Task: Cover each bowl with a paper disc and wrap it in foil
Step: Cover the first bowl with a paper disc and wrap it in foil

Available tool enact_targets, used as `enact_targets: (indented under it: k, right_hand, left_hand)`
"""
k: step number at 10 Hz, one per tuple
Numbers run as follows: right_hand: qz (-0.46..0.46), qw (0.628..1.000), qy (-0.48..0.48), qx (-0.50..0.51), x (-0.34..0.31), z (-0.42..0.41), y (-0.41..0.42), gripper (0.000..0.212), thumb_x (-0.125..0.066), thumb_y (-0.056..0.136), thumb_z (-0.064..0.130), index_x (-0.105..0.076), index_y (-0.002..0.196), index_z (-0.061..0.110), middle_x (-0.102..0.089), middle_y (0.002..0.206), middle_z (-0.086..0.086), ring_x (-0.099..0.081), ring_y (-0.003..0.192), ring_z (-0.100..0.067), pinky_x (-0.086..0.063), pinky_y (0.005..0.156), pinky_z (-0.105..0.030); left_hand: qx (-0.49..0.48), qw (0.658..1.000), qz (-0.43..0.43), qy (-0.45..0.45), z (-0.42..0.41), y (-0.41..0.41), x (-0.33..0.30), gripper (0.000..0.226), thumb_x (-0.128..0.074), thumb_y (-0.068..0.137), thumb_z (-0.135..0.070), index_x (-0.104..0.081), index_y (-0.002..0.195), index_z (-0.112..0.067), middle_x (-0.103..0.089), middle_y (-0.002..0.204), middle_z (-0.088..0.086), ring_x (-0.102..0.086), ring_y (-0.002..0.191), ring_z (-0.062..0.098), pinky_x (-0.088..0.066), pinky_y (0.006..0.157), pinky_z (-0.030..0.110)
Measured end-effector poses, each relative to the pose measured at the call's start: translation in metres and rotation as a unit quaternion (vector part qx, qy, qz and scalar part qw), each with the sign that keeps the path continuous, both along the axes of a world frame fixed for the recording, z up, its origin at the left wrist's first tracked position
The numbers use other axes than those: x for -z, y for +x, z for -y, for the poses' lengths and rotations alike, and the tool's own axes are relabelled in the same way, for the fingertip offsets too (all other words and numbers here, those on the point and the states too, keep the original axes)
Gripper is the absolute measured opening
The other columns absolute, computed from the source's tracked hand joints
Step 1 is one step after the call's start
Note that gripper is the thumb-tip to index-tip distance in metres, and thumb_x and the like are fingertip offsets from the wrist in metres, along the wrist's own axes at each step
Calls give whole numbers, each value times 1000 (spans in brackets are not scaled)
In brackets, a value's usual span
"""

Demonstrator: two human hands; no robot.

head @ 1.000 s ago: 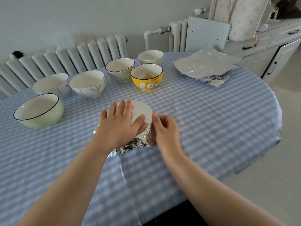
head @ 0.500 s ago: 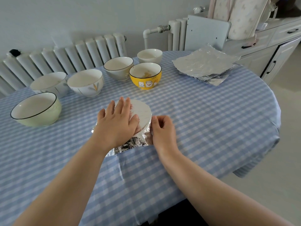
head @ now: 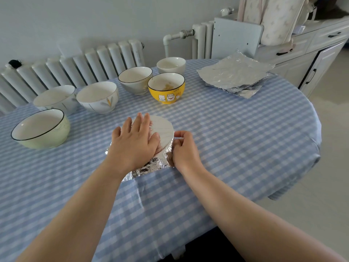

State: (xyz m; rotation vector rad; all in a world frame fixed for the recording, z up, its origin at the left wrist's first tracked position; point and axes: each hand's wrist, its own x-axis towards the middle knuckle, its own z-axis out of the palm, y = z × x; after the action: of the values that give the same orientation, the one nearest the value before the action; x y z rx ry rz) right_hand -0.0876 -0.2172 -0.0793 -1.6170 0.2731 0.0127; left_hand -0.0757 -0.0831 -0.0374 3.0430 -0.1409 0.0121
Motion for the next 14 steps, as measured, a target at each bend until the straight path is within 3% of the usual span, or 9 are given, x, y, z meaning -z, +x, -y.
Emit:
enact_targets:
  k: [2,3,5,8,9,10,11,12,14]
  right_hand:
    - [-2,989,-136,-53,-8,4,-3,23,-34,100,0,-50,110,13,-48,79,2,-50,54,-7,-39,40,-15]
    - [-2,990,-122,-69,-11,3,-4,26,-40,101,7,-47,126,9,-49,87,4,-48,69,-5,-38,55,-11]
    - [-15,980,-175,-94,-17,7,-6,28,-45,96,8,-50,122,15,-51,90,8,-42,65,2,-35,41,-5]
    - [-5,957,-268,-111,-14,8,-1,19,-56,86,10,-52,101,21,-54,84,12,-49,69,-4,-32,52,-19]
    - [-1,932,-333,-141,-10,15,5,19,-54,85,9,-56,101,19,-61,109,-2,-56,88,-20,-38,68,-28]
    - [-15,953,-284,-102,-7,30,10,34,-44,91,4,-57,121,16,-63,111,-1,-60,97,-20,-49,80,-33]
    - [-24,991,-120,-53,-16,36,10,22,-39,105,23,-57,93,19,-67,86,1,-68,83,-21,-57,85,-48]
    - [-24,986,-102,-129,-28,33,6,54,-42,94,62,-65,90,13,-73,82,-3,-72,80,-14,-59,86,-44]
    - [-26,989,-75,-122,-22,27,7,32,-68,82,45,-69,84,13,-75,73,-2,-73,74,-19,-57,87,-49]
  left_hand:
    - [0,1000,-3,2,0,0,-2,65,-22,101,-47,-1,158,-22,-1,166,0,-3,151,25,-7,120,48]
    - [-2,1000,-3,1,1,0,-1,66,-22,101,-48,-1,157,-22,-2,166,0,-3,151,25,-7,120,48]
    - [-1,1000,-5,3,2,-1,-3,67,-22,101,-47,1,158,-21,-1,166,2,-2,152,26,-7,120,48]
    - [5,1000,-4,15,0,0,-1,70,-15,97,-53,2,157,-20,0,166,2,-2,151,27,-8,120,50]
    - [6,1000,-5,21,0,0,-1,71,-16,97,-53,4,157,-21,1,166,1,-1,152,27,-6,120,49]
    - [7,1000,-13,20,0,0,-1,71,-22,99,-52,6,157,-21,4,166,1,2,152,26,-4,121,48]
    - [10,1000,-12,20,-1,0,-2,71,-21,99,-52,7,157,-22,5,166,1,4,152,25,-3,122,48]
    - [12,1000,-12,15,-2,-1,-2,70,-16,99,-54,8,157,-24,6,166,1,5,152,24,-2,122,47]
    - [3,999,-26,-23,-1,1,-6,84,-10,90,-74,1,157,-27,3,166,-1,5,152,22,-1,121,46]
